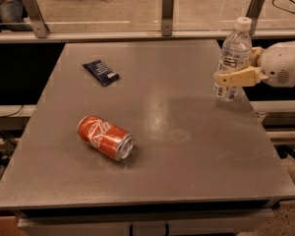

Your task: Pick blue plastic bottle

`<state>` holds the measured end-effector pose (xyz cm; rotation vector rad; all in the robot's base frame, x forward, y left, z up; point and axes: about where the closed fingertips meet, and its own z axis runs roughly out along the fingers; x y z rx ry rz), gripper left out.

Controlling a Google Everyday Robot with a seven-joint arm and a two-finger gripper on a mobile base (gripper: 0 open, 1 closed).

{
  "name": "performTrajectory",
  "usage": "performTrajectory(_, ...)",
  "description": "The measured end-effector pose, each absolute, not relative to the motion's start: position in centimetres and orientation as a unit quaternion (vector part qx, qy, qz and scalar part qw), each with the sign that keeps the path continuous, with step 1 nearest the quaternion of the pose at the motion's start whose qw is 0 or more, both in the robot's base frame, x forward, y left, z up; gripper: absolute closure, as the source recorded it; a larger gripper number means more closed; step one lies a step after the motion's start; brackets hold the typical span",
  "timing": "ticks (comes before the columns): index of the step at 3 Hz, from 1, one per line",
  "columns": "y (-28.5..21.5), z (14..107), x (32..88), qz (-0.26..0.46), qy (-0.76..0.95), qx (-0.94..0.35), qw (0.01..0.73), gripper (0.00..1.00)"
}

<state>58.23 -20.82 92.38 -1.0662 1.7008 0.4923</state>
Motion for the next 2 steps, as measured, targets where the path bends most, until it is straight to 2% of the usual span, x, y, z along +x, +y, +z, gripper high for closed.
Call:
performTrajectory(1, -19.01, 95.83, 57.83, 0.244, 0.67, -0.455, 0.534, 1.0)
performTrajectory(2, -18.87, 96.48, 57.71, 0.248, 0.665, -0.456, 0.537, 1.0)
